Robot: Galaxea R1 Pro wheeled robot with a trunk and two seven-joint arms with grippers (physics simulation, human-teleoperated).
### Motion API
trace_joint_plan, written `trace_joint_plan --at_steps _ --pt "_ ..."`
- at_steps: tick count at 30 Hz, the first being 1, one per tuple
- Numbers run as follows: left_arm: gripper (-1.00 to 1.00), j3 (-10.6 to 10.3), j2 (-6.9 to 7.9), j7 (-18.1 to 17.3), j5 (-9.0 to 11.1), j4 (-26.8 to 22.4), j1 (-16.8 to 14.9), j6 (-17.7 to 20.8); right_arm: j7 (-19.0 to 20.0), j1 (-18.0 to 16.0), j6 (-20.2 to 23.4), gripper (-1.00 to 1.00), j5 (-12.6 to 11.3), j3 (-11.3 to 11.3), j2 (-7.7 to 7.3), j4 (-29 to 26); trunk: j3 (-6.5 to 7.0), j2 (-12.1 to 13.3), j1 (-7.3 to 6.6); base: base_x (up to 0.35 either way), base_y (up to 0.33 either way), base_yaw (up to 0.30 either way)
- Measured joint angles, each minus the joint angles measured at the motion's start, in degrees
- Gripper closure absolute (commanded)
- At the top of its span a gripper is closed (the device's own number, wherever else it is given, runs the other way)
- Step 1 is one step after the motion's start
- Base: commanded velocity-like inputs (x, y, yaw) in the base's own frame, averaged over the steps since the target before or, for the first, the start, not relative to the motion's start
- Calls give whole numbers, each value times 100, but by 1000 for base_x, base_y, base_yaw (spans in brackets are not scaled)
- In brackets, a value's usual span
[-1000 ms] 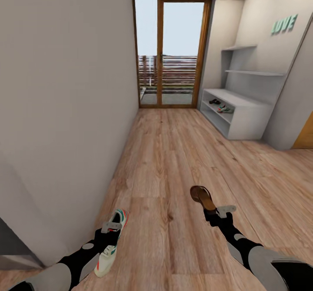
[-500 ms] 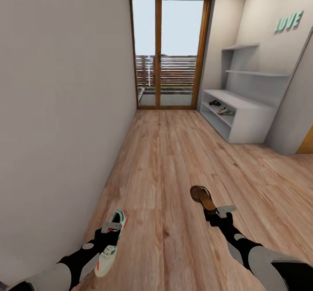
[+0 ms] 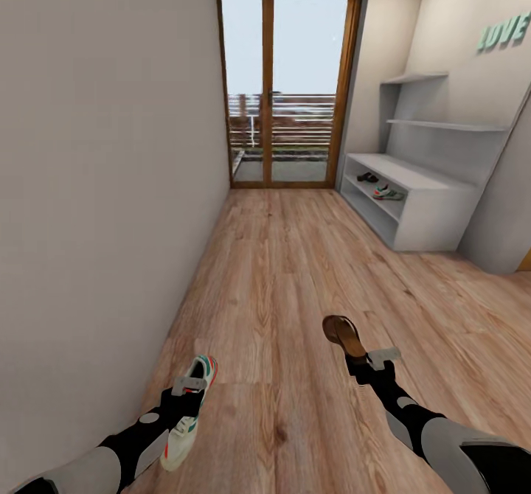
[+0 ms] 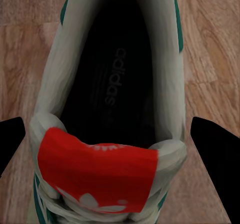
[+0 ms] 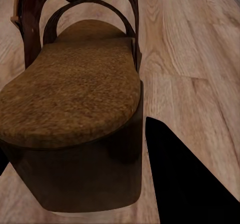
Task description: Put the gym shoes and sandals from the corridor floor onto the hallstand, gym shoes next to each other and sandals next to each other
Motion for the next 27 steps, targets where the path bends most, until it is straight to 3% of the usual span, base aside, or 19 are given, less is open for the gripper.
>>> trace_joint_plan --at_steps 19,27 --pt "100 5 0 0 0 0 0 0 0 0 0 100 2 0 0 0 0 0 0 340 -168 0" --pt "100 22 0 0 6 -14 -1 25 0 0 0 100 2 0 0 0 0 0 0 341 -66 0"
